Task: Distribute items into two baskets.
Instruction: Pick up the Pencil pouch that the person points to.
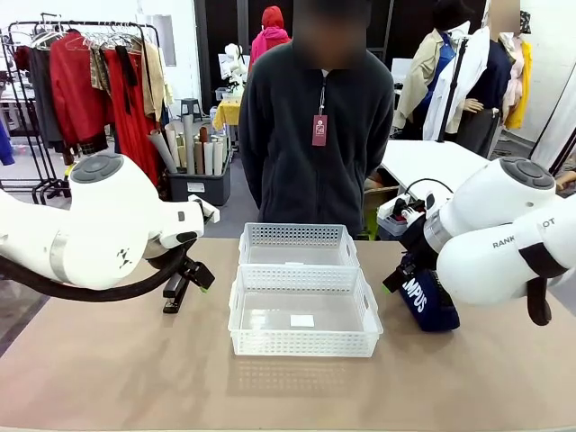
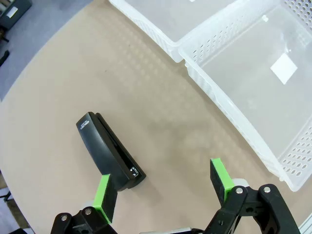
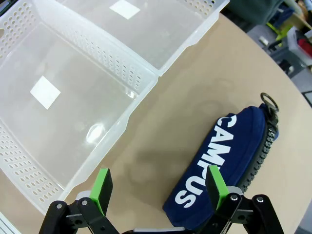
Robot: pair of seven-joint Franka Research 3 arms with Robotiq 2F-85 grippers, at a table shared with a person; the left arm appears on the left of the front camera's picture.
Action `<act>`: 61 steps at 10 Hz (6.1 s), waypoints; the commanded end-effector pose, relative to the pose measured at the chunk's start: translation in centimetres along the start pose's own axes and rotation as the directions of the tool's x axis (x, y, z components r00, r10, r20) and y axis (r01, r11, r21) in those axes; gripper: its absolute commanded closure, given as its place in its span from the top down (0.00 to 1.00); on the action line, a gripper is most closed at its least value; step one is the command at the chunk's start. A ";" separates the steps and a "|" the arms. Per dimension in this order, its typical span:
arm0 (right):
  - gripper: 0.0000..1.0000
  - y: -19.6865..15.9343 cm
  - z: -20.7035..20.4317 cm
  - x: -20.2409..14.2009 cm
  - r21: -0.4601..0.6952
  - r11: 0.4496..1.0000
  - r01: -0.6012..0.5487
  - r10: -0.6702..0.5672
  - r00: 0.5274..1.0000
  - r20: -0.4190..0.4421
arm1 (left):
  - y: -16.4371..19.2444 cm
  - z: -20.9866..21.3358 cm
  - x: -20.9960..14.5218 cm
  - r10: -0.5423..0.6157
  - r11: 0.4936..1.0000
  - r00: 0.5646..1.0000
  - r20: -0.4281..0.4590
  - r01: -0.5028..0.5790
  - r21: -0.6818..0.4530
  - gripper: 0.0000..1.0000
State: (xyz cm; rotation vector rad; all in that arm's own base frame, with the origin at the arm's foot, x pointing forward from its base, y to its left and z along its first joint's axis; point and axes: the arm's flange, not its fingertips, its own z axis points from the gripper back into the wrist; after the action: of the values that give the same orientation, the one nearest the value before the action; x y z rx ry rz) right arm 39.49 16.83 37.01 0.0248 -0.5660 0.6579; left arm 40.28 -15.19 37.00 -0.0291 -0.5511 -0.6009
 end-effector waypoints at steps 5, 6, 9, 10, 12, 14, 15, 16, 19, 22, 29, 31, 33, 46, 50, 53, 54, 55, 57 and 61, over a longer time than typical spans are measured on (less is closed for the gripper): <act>1.00 0.0 0.0 0.0 0.000 1.000 0.001 -0.001 1.000 0.000 | 0.0 0.0 0.0 0.000 1.000 1.000 0.000 0.000 0.000 1.00; 1.00 0.0 0.0 0.0 0.000 1.000 0.001 -0.001 1.000 0.000 | 0.0 0.0 0.0 0.000 1.000 1.000 0.000 0.000 0.000 1.00; 1.00 0.0 0.0 0.0 0.000 1.000 0.000 0.000 1.000 0.000 | 0.0 0.0 0.0 0.000 1.000 1.000 0.000 0.000 0.000 1.00; 1.00 0.2 0.1 0.2 0.043 0.999 0.026 -0.026 1.000 -0.010 | 0.0 0.2 0.2 0.016 1.000 1.000 -0.025 -0.016 0.011 1.00; 1.00 0.7 1.1 1.3 0.112 0.992 0.058 -0.055 0.998 -0.032 | -0.5 1.5 1.1 0.035 0.999 0.998 -0.053 -0.036 -0.005 1.00; 1.00 1.1 2.7 2.9 0.150 0.986 0.072 -0.066 0.997 -0.045 | -0.9 3.0 2.4 0.050 0.999 0.995 -0.087 -0.050 0.008 1.00; 1.00 1.2 3.2 3.6 0.151 0.984 0.090 -0.083 0.995 -0.051 | -0.8 3.8 2.9 0.064 0.998 0.992 -0.113 -0.064 0.003 1.00; 1.00 1.0 3.8 4.5 0.171 0.977 0.127 -0.118 0.991 -0.066 | -0.7 4.4 3.3 0.092 0.994 0.986 -0.141 -0.098 -0.038 1.00; 1.00 -0.7 5.4 6.9 0.296 0.920 0.258 -0.225 0.964 -0.141 | 0.1 5.8 5.0 0.184 0.949 0.963 -0.196 -0.226 -0.218 1.00; 1.00 -2.9 6.1 7.9 0.437 0.817 0.377 -0.328 0.926 -0.185 | 1.7 6.7 6.2 0.324 0.884 0.942 -0.092 -0.336 -0.325 1.00; 1.00 -6.3 6.4 7.7 0.603 0.568 0.559 -0.506 0.816 -0.280 | 3.9 7.7 6.5 0.487 0.758 0.873 -0.035 -0.442 -0.480 1.00; 1.00 -6.3 6.4 7.7 0.603 0.568 0.559 -0.506 0.816 -0.280 | 3.9 7.7 6.5 0.487 0.758 0.873 -0.035 -0.442 -0.480 1.00; 1.00 -6.5 6.0 7.6 0.603 0.577 0.551 -0.495 0.823 -0.278 | 3.9 7.7 6.5 0.487 0.758 0.873 -0.035 -0.442 -0.480 1.00; 1.00 -12.9 13.5 14.7 0.837 -0.048 0.545 -0.566 0.675 -0.473 | 11.8 15.5 10.4 0.769 0.020 0.542 -0.337 -0.548 -0.836 1.00; 1.00 -16.9 14.9 13.5 0.857 -0.052 0.514 -0.519 0.719 -0.462 | 13.2 15.9 9.2 0.743 -0.052 0.562 -0.364 -0.494 -0.868 1.00; 1.00 -18.7 15.2 12.6 0.869 -0.056 0.492 -0.542 0.716 -0.440 | 13.6 16.2 9.0 0.730 -0.053 0.584 -0.356 -0.471 -0.881 1.00; 1.00 -19.1 15.3 12.3 0.873 -0.049 0.486 -0.540 0.722 -0.432 | 13.7 16.5 9.1 0.729 -0.049 0.587 -0.352 -0.468 -0.882 1.00; 1.00 -19.6 15.3 12.0 0.871 -0.044 0.489 -0.537 0.724 -0.433 | 13.6 16.7 9.3 0.730 -0.043 0.590 -0.346 -0.465 -0.884 1.00; 1.00 -20.1 15.1 11.7 0.873 -0.054 0.485 -0.540 0.721 -0.434 | 13.9 17.1 9.6 0.734 -0.030 0.593 -0.332 -0.460 -0.888 1.00; 1.00 -20.3 14.7 11.6 0.869 -0.048 0.493 -0.551 0.712 -0.435 | 14.0 17.4 10.1 0.735 0.003 0.607 -0.302 -0.448 -0.894 1.00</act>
State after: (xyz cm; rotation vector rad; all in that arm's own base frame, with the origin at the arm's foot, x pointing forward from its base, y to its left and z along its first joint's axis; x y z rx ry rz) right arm 51.07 4.72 58.04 1.5055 -0.0130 0.0730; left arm 46.23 -5.78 58.67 -1.4961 -0.2684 0.0962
